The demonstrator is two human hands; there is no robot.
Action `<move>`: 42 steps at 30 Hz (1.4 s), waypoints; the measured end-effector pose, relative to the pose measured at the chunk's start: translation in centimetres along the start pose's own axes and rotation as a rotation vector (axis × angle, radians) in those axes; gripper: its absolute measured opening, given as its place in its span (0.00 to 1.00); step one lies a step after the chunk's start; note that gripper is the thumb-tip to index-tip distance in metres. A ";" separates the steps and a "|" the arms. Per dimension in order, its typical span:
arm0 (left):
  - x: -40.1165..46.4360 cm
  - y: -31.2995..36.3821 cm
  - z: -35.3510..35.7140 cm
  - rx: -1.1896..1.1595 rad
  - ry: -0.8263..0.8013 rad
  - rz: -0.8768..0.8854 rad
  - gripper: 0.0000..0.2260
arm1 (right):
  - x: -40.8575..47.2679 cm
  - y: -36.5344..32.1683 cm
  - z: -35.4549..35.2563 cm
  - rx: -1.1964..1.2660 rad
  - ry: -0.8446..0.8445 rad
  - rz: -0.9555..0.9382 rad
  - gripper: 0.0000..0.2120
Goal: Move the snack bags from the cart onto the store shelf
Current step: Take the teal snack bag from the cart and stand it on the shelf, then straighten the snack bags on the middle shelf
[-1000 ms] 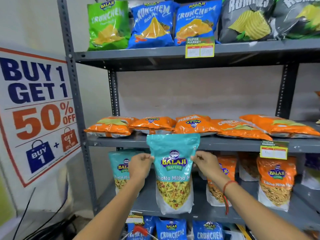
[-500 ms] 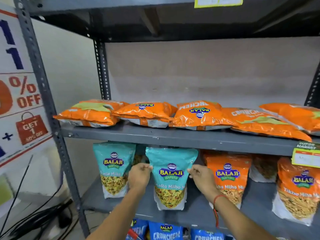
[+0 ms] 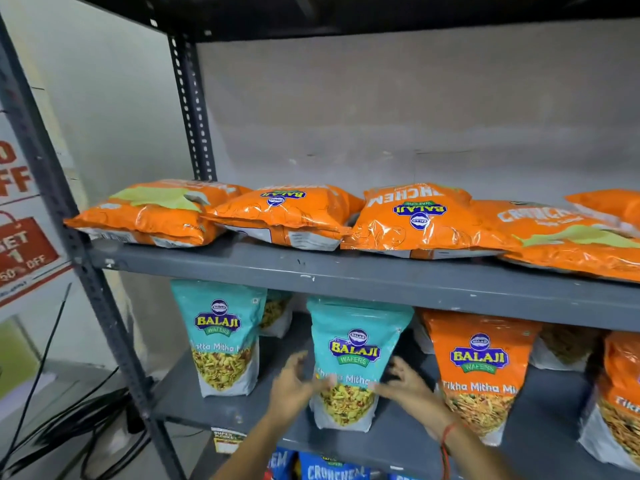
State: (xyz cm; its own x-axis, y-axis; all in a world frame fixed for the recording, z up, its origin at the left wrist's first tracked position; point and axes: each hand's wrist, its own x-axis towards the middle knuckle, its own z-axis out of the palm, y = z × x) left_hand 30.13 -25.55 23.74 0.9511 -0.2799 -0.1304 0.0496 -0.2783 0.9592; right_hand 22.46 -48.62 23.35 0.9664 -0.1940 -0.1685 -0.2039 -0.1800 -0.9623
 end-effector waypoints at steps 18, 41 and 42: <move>1.6 -6.2 2.2 -0.004 0.086 -0.051 0.26 | 4.0 7.3 5.3 0.117 -0.003 0.011 0.38; -6.4 0.0 19.5 0.102 -0.162 -0.013 0.26 | -11.5 7.8 -10.4 -0.024 0.777 0.067 0.31; -6.2 -0.2 20.4 0.107 -0.169 -0.036 0.28 | -10.9 8.4 -11.5 -0.005 0.740 0.103 0.34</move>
State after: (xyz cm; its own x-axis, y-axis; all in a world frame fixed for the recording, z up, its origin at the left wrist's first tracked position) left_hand 17.99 -42.45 19.24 0.8844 -0.4153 -0.2130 0.0417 -0.3843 0.9223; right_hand 8.44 -59.09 19.60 0.5852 -0.8080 -0.0683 -0.2904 -0.1301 -0.9480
